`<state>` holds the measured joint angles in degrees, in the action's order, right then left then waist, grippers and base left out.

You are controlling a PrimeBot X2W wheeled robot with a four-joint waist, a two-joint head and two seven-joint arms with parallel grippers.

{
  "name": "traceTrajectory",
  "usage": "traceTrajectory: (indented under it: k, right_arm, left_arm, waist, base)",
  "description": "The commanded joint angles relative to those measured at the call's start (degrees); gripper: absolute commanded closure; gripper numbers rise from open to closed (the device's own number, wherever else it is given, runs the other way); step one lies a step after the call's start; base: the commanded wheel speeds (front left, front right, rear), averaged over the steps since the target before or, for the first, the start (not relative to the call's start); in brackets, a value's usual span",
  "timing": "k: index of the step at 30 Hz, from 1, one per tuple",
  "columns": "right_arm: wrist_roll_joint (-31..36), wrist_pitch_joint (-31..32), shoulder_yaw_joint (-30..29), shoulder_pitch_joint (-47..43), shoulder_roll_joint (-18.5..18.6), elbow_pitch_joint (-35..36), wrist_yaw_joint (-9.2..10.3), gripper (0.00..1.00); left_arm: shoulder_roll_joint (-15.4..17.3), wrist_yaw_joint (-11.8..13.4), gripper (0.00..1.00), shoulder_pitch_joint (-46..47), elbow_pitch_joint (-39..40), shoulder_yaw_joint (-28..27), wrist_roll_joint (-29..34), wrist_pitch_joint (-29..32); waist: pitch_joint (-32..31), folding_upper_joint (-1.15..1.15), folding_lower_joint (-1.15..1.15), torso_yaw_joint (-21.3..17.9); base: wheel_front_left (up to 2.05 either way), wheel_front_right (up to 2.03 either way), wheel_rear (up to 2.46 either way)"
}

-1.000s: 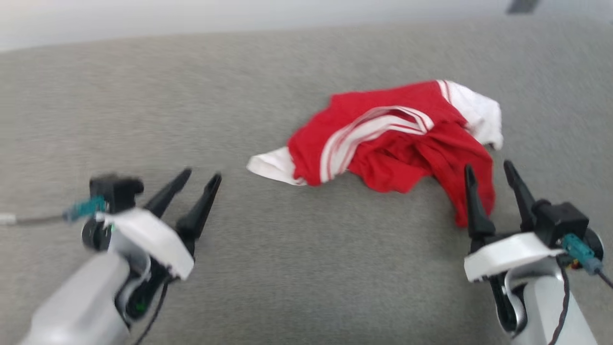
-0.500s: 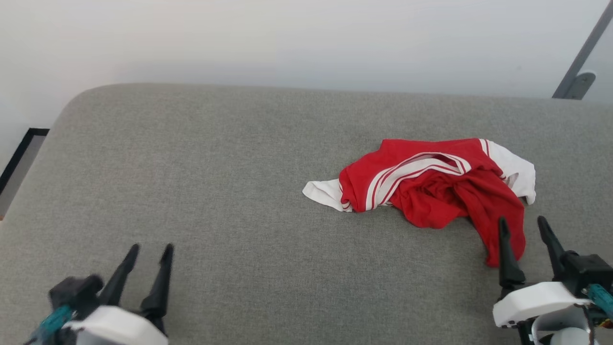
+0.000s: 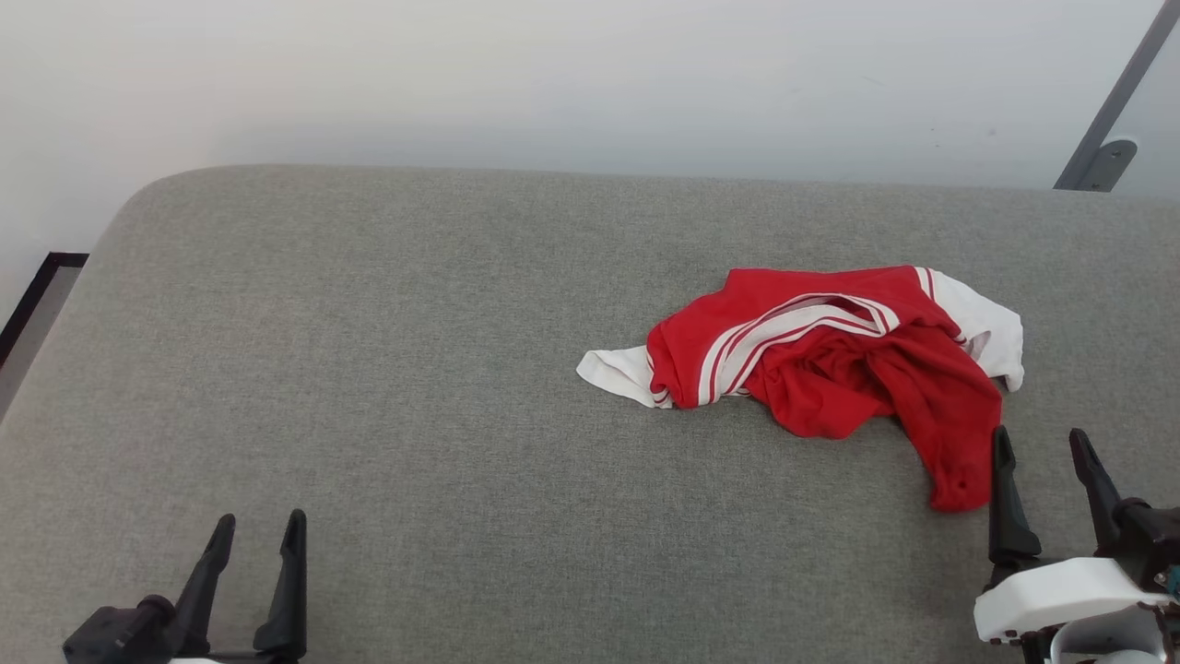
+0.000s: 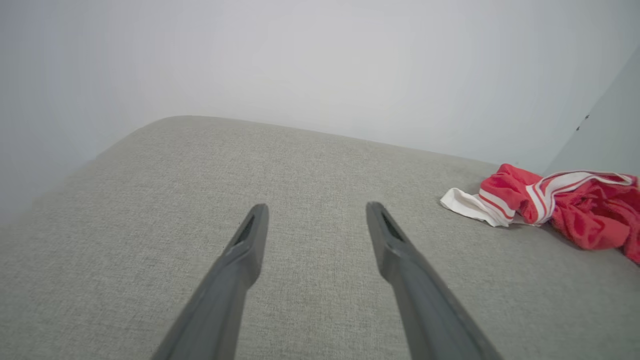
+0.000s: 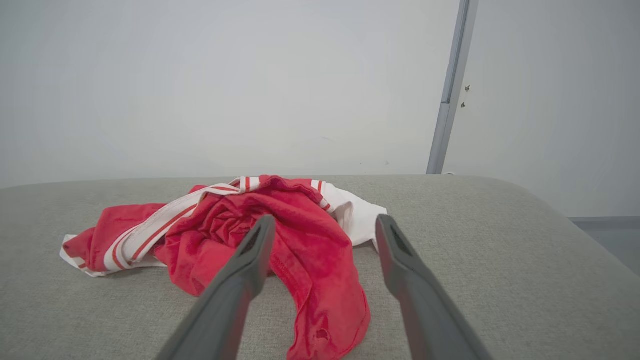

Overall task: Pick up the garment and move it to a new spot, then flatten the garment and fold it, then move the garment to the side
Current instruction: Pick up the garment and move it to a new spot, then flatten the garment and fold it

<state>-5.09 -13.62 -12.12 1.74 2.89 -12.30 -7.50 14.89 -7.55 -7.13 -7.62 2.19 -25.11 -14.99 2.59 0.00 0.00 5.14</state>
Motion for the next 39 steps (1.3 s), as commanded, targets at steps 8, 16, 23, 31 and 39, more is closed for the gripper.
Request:
traceTrajectory:
  k: [8, 16, 23, 31, 39]
  right_arm:
    - [1.36, 1.76, -0.22, 1.24, 0.05, 0.64, 0.02, 0.00]
    - [3.67, 9.74, 1.63, 5.56, 5.80, 2.53, 0.02, 0.00]
    - [2.25, 20.33, 5.53, 11.04, 15.60, 4.30, 0.02, 0.00]
    - [-3.77, 34.04, 15.78, 17.73, 29.30, 4.59, 0.02, 0.00]
    - [-10.38, 38.82, 27.91, 24.73, 38.27, 1.59, 0.02, 0.00]
  left_arm:
    - [-0.62, 0.12, 0.00, 0.39, 0.73, 0.05, -0.14, -0.26]
    - [-1.44, 0.12, 0.00, 3.37, 0.69, 2.12, -1.51, -0.27]
    - [-1.76, 0.12, 0.00, 6.22, -0.60, 4.94, -2.25, -0.27]
    - [-1.37, 0.12, 0.00, 9.61, -1.35, 8.03, -3.77, -0.27]
    - [-0.74, 0.12, 0.00, 12.78, -2.06, 10.28, -5.24, -0.27]
  waist:
    - [1.26, 0.00, 0.00, -0.27]
    - [5.92, 0.00, 0.00, 0.41]
    - [8.99, 0.00, 0.00, 1.12]
    - [12.52, 0.00, 0.00, 2.46]
    - [15.96, 0.00, 0.00, 4.27]
  base:
    - [0.00, 0.00, 0.00]
    - [0.00, 0.00, 0.00]
    - [0.00, 0.00, 0.00]
    - [0.00, 0.00, 0.00]
    - [0.00, 0.00, 0.00]
